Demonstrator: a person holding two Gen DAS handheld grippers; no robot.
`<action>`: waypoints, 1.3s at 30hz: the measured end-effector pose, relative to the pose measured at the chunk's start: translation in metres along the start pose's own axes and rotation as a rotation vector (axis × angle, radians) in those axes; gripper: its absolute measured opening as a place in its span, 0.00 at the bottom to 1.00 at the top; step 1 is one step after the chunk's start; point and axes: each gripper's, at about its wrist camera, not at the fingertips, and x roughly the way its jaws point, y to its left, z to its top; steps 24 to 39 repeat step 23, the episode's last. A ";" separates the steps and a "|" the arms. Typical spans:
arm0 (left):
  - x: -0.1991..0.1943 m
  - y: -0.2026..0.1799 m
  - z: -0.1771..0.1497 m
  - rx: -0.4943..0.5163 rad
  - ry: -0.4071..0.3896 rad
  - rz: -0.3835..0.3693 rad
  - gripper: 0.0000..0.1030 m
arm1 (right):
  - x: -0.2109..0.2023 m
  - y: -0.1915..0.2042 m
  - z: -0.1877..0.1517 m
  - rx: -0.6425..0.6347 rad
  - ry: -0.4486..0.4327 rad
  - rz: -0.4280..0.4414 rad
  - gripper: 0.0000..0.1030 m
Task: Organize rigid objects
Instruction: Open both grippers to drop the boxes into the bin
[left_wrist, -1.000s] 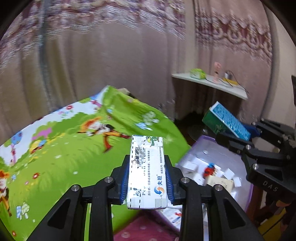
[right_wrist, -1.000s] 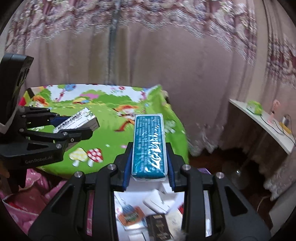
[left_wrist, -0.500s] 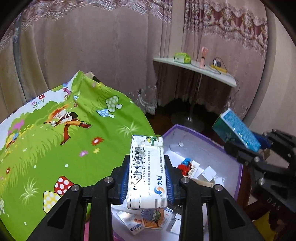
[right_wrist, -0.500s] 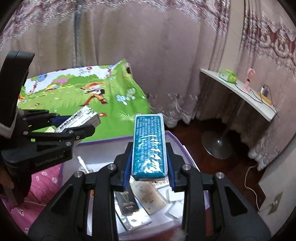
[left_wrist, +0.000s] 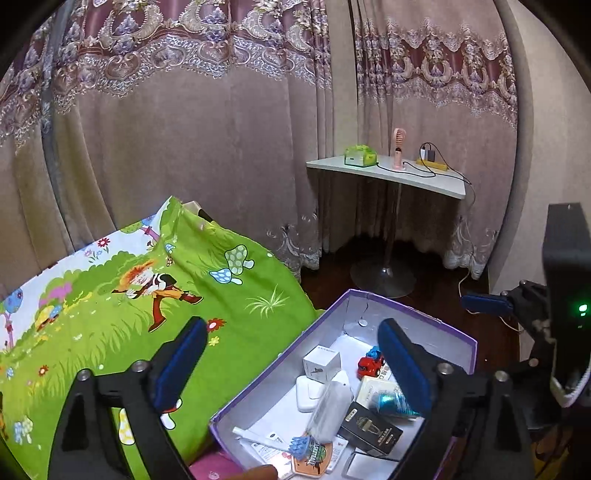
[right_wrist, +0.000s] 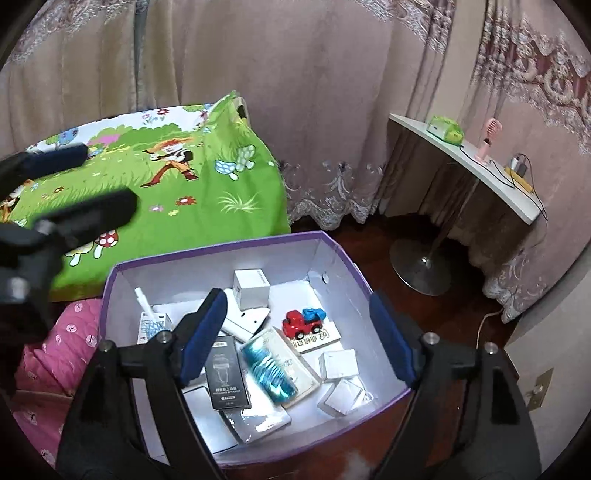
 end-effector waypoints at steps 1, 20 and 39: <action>0.000 0.003 0.000 -0.020 0.012 -0.027 0.98 | 0.000 -0.002 -0.002 0.017 0.005 -0.007 0.83; 0.031 0.001 -0.026 0.019 0.200 -0.014 0.99 | 0.018 -0.006 -0.024 0.067 0.122 -0.007 0.85; 0.032 0.003 -0.029 0.016 0.201 0.012 0.99 | 0.018 -0.008 -0.026 0.076 0.127 -0.012 0.85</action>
